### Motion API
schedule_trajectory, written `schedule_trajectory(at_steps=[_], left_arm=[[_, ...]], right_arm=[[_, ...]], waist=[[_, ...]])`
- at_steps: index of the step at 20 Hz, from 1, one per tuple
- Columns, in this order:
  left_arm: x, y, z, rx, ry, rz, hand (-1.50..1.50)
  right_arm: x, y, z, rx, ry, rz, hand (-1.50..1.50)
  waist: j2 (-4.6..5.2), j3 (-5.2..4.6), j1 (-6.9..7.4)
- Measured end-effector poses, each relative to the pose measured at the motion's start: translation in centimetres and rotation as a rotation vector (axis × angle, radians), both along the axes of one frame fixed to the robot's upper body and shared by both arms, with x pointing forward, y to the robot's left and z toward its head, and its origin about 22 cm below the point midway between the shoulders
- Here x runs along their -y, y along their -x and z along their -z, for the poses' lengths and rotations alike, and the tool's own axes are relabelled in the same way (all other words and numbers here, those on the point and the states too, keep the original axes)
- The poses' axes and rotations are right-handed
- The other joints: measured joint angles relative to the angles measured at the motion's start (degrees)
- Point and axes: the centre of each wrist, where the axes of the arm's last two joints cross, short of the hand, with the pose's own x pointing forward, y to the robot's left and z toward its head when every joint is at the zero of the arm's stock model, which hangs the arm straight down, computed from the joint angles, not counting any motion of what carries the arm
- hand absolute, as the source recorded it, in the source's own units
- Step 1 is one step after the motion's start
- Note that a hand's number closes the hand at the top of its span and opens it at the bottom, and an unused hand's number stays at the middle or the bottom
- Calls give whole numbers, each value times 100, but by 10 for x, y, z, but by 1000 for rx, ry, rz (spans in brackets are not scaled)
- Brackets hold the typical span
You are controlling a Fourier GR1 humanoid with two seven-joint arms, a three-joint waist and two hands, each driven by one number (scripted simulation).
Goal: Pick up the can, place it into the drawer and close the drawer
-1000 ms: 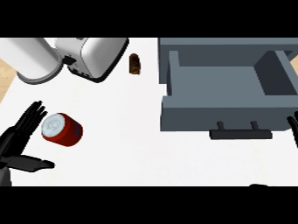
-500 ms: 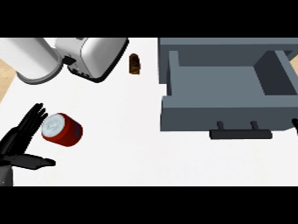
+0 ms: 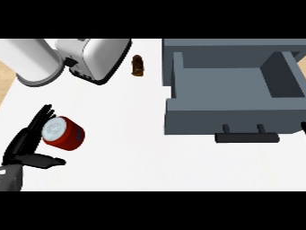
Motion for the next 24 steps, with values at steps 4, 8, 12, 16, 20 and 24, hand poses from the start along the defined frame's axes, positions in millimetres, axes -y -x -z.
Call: schedule_trajectory(at_steps=[4, 8, 12, 16, 20, 24], left_arm=[[4, -2, 6, -3, 3, -6, -150], [11, -13, 4, 0, 9, 1, -150], [11, -21, 1, -9, 14, 10, -150], [23, -29, 1, -10, 20, 21, -150], [31, -32, 3, -5, 18, 41, -150], [35, -35, 3, -3, 30, 62, 150]], right_arm=[[-1, 0, -5, 6, -2, -2, -150], [1, -1, -3, 6, -2, -2, -150], [1, 3, -6, 12, -7, -4, -150], [5, 4, -7, 12, -5, -1, -150], [6, 1, -5, 11, -11, -3, -150], [6, 2, -8, 10, -12, 1, -150]], waist=[[2, 0, -4], [2, -1, -7], [4, -2, -16], [2, 0, -13], [5, 2, -9], [1, 1, -5]])
